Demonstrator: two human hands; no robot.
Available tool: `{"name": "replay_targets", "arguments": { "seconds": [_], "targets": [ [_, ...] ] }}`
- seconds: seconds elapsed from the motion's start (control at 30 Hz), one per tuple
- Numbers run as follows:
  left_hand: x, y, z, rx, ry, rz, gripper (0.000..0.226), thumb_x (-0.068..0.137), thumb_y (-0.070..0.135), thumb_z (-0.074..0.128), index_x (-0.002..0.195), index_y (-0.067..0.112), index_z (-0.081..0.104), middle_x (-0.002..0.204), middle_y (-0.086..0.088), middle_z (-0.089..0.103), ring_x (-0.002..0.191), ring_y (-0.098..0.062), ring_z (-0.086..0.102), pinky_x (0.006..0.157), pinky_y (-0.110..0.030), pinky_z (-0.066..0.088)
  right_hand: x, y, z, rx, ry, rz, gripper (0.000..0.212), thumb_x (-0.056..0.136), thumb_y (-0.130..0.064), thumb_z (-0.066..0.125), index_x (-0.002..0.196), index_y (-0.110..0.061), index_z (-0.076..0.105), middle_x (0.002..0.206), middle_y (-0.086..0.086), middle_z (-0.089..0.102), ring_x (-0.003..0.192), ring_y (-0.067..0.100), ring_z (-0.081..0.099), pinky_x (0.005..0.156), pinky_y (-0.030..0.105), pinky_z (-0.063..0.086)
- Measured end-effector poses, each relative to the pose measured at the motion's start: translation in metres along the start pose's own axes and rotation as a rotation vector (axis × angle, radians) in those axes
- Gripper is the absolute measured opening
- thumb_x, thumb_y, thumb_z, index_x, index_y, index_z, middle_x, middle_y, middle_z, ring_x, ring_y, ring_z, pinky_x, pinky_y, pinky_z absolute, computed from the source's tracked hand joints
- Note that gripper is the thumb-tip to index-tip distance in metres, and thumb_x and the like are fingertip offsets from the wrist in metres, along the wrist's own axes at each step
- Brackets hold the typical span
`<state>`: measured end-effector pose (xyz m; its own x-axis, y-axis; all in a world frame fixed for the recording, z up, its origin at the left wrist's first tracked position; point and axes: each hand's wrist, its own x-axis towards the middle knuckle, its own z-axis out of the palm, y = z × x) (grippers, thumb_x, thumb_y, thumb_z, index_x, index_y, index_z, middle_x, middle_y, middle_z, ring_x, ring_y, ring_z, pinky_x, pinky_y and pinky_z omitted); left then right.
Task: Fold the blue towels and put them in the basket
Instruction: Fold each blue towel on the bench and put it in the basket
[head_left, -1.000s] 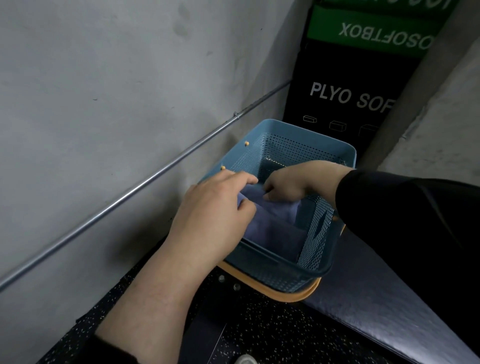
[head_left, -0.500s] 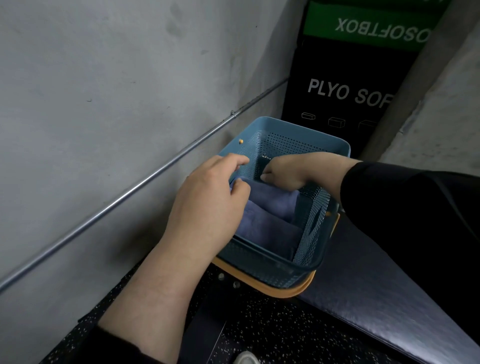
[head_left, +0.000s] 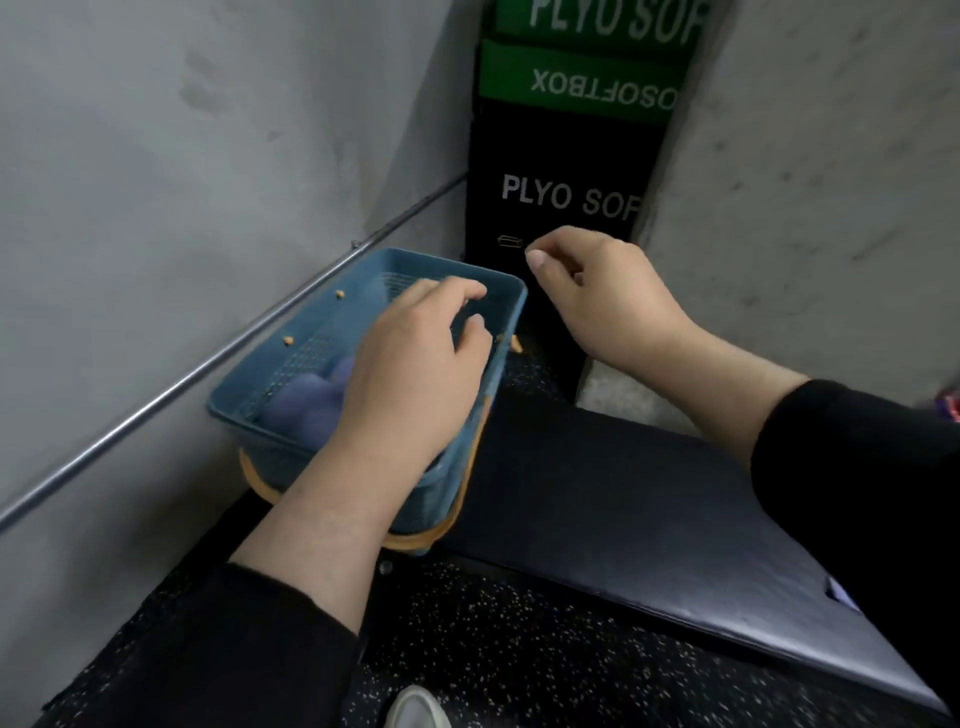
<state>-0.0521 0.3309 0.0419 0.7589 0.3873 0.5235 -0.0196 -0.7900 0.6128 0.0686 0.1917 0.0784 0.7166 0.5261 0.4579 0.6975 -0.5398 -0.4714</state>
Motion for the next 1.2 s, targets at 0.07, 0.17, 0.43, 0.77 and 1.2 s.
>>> {"name": "replay_targets", "arguments": {
  "seconds": [0.07,0.17,0.43,0.77,1.2],
  "targets": [
    [-0.003,0.026,0.021,-0.019,-0.032,0.052,0.027,0.097,0.022,0.057,0.122,0.02,0.067,0.117,0.005,0.066,0.109,-0.016,0.058,0.092,-0.028,0.042,-0.035,0.027,-0.027,-0.025,0.035,0.054,0.024,0.102,-0.038,0.049,0.111,-0.024,0.067,0.099,-0.008,0.065,0.09,0.009,0.059,0.077,0.024,0.046],
    [-0.013,0.066,0.063,-0.022,-0.143,0.105,0.028,0.098,0.025,0.055,0.123,0.022,0.065,0.119,0.005,0.064,0.111,-0.019,0.058,0.091,-0.032,0.043,-0.099,0.077,-0.059,-0.116,0.04,0.111,0.023,0.101,-0.035,0.052,0.11,-0.02,0.067,0.1,-0.005,0.063,0.096,0.015,0.06,0.085,0.031,0.047],
    [-0.069,0.151,0.179,0.011,-0.59,0.16,0.031,0.101,0.033,0.051,0.13,0.026,0.061,0.133,0.01,0.055,0.12,-0.017,0.054,0.101,-0.04,0.046,-0.273,0.188,-0.119,-0.347,-0.082,0.367,0.022,0.099,-0.034,0.056,0.108,-0.018,0.069,0.109,-0.001,0.066,0.099,0.022,0.063,0.079,0.034,0.046],
    [-0.097,0.177,0.251,0.095,-0.759,0.194,0.034,0.102,0.037,0.048,0.133,0.028,0.058,0.134,0.01,0.055,0.116,-0.015,0.054,0.094,-0.035,0.048,-0.316,0.28,-0.178,-0.531,0.249,0.499,0.032,0.083,-0.026,0.071,0.114,-0.017,0.069,0.118,0.005,0.065,0.105,0.034,0.061,0.088,0.049,0.049],
    [-0.1,0.179,0.294,0.077,-0.782,0.245,0.033,0.102,0.034,0.05,0.132,0.025,0.06,0.136,0.011,0.055,0.119,-0.015,0.054,0.094,-0.032,0.045,-0.354,0.334,-0.233,-0.493,0.472,0.994,0.025,0.097,-0.029,0.05,0.077,-0.016,0.044,0.085,0.01,0.061,0.08,0.033,0.052,0.07,0.04,0.037]
  ]
}}
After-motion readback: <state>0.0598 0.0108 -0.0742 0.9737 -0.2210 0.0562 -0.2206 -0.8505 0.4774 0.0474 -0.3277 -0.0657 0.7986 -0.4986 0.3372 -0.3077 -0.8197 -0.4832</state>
